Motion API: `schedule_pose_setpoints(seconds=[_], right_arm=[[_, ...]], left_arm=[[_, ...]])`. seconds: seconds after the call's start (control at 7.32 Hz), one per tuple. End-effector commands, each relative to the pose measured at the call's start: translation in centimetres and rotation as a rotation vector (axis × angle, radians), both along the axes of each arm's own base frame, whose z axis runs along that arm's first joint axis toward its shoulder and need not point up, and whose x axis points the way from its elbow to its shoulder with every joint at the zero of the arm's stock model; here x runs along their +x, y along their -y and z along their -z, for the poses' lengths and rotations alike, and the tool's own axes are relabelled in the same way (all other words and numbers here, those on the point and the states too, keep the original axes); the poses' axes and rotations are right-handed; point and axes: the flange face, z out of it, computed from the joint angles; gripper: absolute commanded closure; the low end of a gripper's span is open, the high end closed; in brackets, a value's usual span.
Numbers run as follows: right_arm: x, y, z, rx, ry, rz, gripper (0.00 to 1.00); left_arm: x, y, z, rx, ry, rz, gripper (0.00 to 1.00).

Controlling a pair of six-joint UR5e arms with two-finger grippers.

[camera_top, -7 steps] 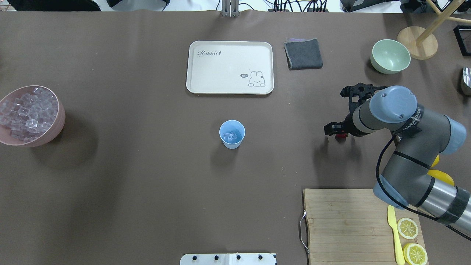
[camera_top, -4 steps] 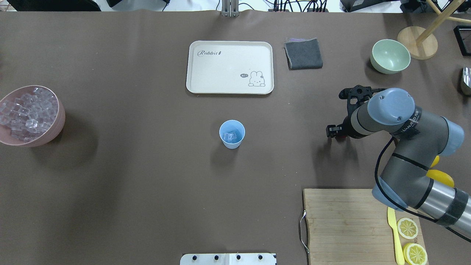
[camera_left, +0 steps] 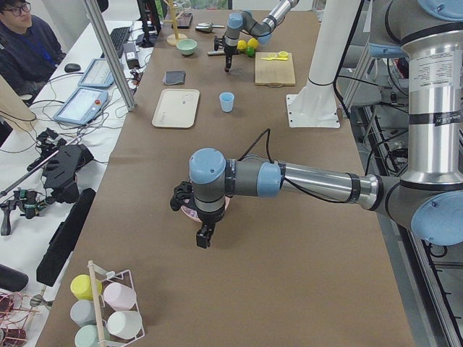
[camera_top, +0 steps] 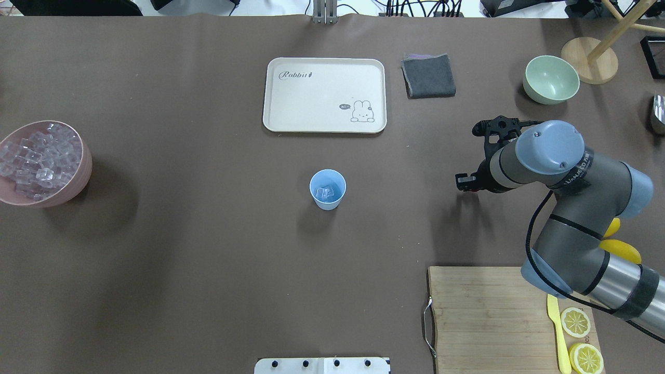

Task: Mash ice and strawberries in cup
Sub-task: 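Carry the strawberry with the right gripper over the light-blue cup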

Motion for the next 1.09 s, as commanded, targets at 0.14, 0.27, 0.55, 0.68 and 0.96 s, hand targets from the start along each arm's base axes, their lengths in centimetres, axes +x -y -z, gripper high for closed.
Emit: schedule_pose_setpoints(seconds=[0.14,0.27,0.55,0.68,0.96], right_arm=[[-1.8,1.4,10.0,0.095,0.139,-0.016,1.0],[-3.2,1.2,14.2,0.106,0.203,-0.024,1.0],[-6.4,0.0,21.1,0.116,0.301,-0.034,1.0],[-8.5,-1.4,23.6,0.121,0.325,-0.073,1.0],[-12.3,-3.4,25.5,0.16,0.321,-0.095,1.0]], left_arm=[[0.1,0.0,-0.1,-0.003,-0.002,0.0,0.01],[0.1,0.0,-0.1,-0.003,0.0,0.0,0.01],[0.1,-0.1,-0.1,-0.004,-0.002,0.0,0.01],[0.1,-0.3,-0.3,-0.009,-0.002,0.0,0.01],[0.1,-0.5,-0.7,-0.018,-0.002,0.0,0.01]])
